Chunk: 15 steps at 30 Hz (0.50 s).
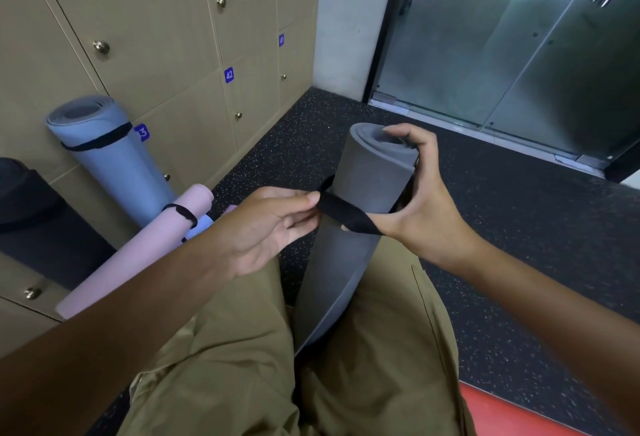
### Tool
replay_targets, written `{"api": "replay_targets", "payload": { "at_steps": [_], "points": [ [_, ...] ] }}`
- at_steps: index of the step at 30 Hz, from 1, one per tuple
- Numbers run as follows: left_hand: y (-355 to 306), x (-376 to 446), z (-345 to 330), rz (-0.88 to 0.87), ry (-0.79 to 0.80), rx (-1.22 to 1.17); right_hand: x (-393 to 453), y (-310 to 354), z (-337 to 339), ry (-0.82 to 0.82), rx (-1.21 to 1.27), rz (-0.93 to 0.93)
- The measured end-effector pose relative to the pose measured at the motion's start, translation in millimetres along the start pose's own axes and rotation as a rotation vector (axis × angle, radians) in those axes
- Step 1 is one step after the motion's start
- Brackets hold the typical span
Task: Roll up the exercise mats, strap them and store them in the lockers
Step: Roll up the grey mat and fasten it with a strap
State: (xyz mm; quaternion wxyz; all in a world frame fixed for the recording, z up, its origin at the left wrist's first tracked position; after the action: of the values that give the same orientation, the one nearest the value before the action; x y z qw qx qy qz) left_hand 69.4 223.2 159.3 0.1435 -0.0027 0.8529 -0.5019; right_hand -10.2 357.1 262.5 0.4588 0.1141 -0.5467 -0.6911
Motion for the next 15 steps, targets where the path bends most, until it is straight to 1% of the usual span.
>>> {"api": "replay_targets", "payload": {
  "at_steps": [2, 4, 7, 10, 12, 13, 15],
  "points": [
    [5, 1, 0, -0.007, 0.018, 0.026, 0, -3, 0, 0.022, 0.019, -0.015],
    [4, 2, -3, -0.035, 0.033, 0.095, 2, -7, 0, 0.078, 0.059, -0.047],
    [1, 3, 1, -0.082, -0.016, 0.132, 2, -10, 2, 0.142, 0.095, -0.082],
    [-5, 5, 7, -0.169, -0.083, 0.192, 2, -9, 5, 0.135, 0.065, -0.070],
    [-11, 5, 6, -0.235, -0.104, 0.311, 2, -10, 7, 0.123, 0.071, -0.071],
    [-12, 5, 2, -0.263, -0.089, 0.367, 2, -10, 7, 0.120, 0.078, -0.075],
    [-10, 6, -10, -0.306, 0.007, 0.452, 4, -10, 9, 0.110, 0.099, -0.086]
  ]
}}
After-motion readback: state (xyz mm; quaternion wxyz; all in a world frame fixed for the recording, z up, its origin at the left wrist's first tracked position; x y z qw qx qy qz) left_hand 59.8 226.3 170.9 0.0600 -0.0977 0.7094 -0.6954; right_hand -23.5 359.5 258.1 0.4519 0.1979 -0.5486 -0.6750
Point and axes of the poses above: each hand's wrist, its own x-axis towards the middle knuckle, its own z-axis out of the back of the hand, y = z × x, the point moved 10 cm from there along x, towards the middle knuckle, and after that the axes turned 3 degrees about y, right-handed, at the moved point
